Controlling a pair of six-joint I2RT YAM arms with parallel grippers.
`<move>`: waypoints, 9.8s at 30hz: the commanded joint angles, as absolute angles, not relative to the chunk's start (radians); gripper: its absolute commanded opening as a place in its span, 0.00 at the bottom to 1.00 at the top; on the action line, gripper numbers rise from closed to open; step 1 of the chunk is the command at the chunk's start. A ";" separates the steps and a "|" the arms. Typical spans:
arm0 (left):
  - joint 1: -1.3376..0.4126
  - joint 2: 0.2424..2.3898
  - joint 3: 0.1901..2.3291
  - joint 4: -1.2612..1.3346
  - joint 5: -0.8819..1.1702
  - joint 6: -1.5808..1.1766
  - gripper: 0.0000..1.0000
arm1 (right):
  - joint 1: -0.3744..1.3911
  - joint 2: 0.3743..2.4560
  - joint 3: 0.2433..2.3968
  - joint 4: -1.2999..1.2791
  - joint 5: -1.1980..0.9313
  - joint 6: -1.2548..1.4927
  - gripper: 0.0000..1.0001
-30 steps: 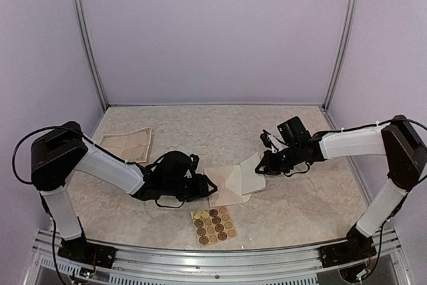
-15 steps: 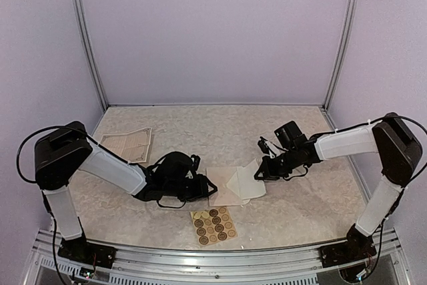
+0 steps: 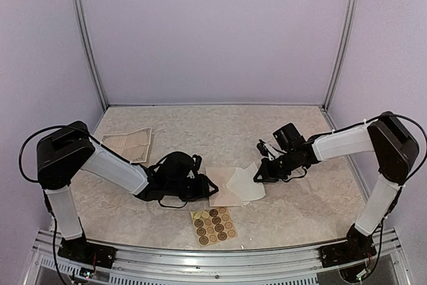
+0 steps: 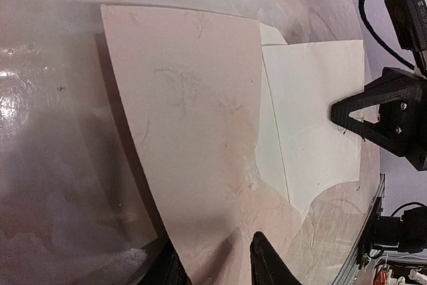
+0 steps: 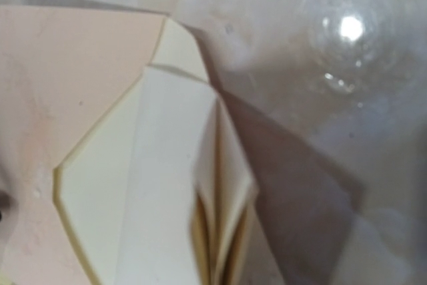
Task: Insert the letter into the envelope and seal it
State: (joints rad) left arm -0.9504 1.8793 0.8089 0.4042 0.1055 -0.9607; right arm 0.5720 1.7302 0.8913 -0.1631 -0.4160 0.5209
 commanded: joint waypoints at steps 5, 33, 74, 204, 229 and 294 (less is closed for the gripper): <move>-0.959 1.920 0.827 0.373 0.126 -0.952 0.18 | 0.578 1.753 0.909 -0.126 -0.427 0.553 0.00; -0.974 1.901 0.816 0.402 0.127 -0.934 0.02 | 0.602 1.771 0.936 -0.192 -0.392 0.561 0.00; -0.986 1.833 0.767 0.462 0.082 -0.907 0.02 | 0.636 1.697 0.903 -0.205 -0.319 0.614 0.00; -0.966 1.883 0.712 0.582 0.126 -0.930 0.02 | 0.631 1.674 0.758 -0.031 -0.523 0.679 0.00; -0.974 1.930 0.763 0.574 0.164 -0.927 0.01 | 0.696 1.793 0.830 0.051 -0.529 0.725 0.00; -1.017 1.906 0.808 0.403 0.054 -0.901 0.15 | 0.819 1.765 0.961 -0.300 -0.206 0.600 0.41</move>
